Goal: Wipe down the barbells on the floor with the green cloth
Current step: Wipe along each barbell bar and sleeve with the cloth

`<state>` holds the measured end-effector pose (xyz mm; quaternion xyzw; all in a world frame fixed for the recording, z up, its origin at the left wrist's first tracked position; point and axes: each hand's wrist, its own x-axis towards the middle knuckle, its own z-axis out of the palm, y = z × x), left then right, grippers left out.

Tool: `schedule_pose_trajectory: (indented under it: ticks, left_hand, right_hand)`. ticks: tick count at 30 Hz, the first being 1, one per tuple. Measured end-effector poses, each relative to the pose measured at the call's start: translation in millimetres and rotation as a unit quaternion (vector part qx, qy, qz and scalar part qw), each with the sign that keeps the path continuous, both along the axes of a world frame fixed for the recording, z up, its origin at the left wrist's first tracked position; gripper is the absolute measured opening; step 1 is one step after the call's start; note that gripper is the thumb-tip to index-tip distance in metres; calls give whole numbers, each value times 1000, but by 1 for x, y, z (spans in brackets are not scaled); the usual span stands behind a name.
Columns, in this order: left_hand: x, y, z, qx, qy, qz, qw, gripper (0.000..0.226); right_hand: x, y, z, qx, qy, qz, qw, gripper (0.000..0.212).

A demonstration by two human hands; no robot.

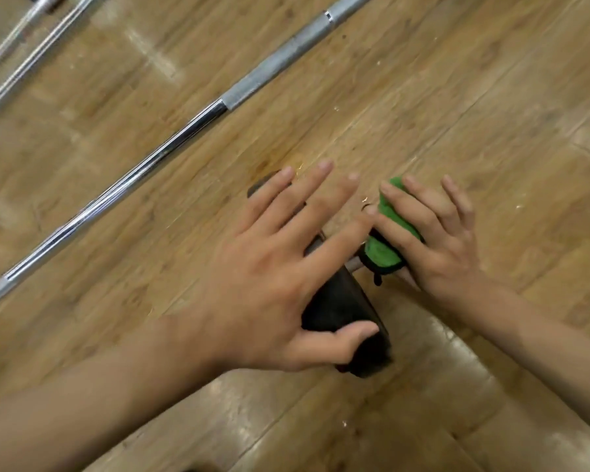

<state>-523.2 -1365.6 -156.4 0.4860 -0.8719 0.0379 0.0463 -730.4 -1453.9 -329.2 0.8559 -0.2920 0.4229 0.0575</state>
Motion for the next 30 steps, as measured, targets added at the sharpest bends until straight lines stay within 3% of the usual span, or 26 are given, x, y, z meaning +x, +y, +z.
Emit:
schedule_pose_trajectory:
  ticks: [4,9,12,18,22,27,30]
  left_hand:
    - [33,-33,9,1,8,78,997,75]
    - [27,-49,7,-36,7,64,997,62]
    - [30,-66,-1,-31,-18,108,994,64]
    - [72,-103,1,7,81,137,987,63]
    - [85,-111,0,28,130,152,979,64]
    - [87,-111,0,23,115,121,986,61]
    - [89,-114,2,34,126,139,982,64]
  right_hand:
    - [36,-18,1,31,-28,-19,999,50]
    - [62,-58,-9,-18,-14,36,999,57]
    - [81,-92,-11,-48,-22,61,997,55]
    - [98,-133,-5,-69,1,88,994,53]
    - [126,-108,-7,-1,-63,51,997,50]
    - [113,-134,-9,-163,23,103,981,55]
    - [121,-115,-18,-85,-25,30,996,49]
